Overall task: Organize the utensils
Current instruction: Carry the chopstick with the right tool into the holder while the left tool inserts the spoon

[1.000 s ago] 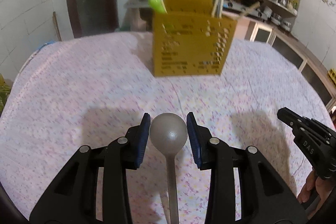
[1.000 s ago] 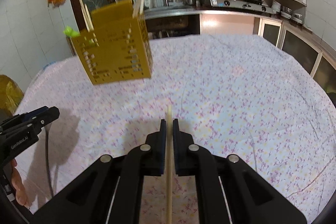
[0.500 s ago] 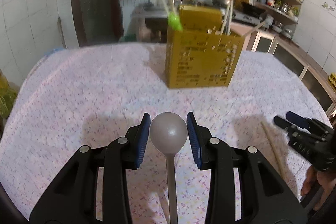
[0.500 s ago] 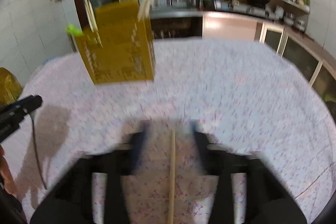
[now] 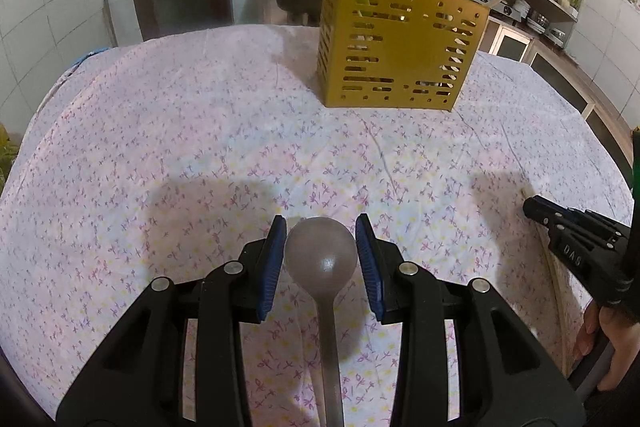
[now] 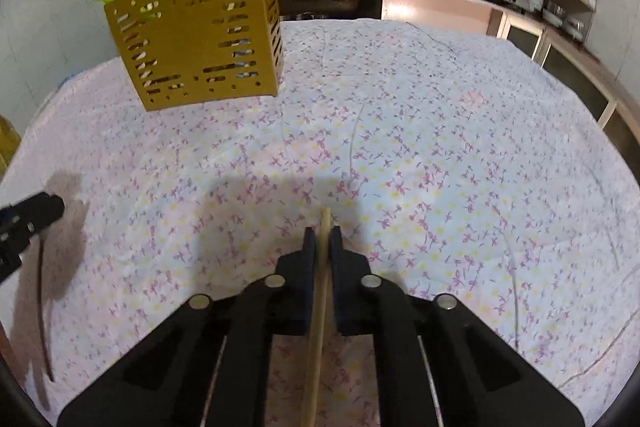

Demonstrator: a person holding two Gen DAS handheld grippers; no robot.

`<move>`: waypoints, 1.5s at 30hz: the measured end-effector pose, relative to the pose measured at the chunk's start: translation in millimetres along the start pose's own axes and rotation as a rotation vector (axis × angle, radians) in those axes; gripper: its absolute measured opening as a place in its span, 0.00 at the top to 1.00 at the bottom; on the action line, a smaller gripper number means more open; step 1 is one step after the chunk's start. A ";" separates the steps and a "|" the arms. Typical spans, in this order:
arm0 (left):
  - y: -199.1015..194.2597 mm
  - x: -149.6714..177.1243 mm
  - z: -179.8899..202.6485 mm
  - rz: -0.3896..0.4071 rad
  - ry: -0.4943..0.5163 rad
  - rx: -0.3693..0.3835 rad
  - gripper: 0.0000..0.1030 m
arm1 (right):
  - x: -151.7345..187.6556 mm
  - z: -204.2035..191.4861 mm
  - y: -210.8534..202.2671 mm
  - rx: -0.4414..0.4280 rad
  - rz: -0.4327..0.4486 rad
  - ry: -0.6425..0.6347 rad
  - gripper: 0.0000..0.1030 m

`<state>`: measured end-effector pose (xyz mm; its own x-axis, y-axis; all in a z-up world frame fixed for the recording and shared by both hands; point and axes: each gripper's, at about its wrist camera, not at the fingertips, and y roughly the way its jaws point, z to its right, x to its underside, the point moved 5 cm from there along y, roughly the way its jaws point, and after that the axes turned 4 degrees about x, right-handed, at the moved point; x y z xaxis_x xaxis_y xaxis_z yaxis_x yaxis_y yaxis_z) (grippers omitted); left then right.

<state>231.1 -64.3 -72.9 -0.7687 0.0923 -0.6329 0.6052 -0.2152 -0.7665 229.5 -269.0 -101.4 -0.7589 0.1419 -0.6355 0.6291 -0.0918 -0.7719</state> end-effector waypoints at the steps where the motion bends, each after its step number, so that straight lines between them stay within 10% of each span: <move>1: -1.3 -0.5 0.3 0.004 0.003 -0.001 0.66 | -1.0 0.7 -0.7 -0.004 0.001 0.008 0.94; 25: -96.3 2.9 -17.6 0.329 -0.032 -0.055 0.66 | 3.5 0.8 -164.5 -0.081 0.665 0.115 0.94; 45: -129.2 -1.3 -15.0 0.423 -0.019 -0.059 0.66 | -7.9 -4.3 -200.6 -0.082 0.756 0.093 0.94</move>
<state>157.0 -21.9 25.4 -0.4540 -0.0104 -0.8910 0.8782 -0.1739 -0.4455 110.0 -247.4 58.5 -0.1024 0.1522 -0.9830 0.9847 -0.1243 -0.1218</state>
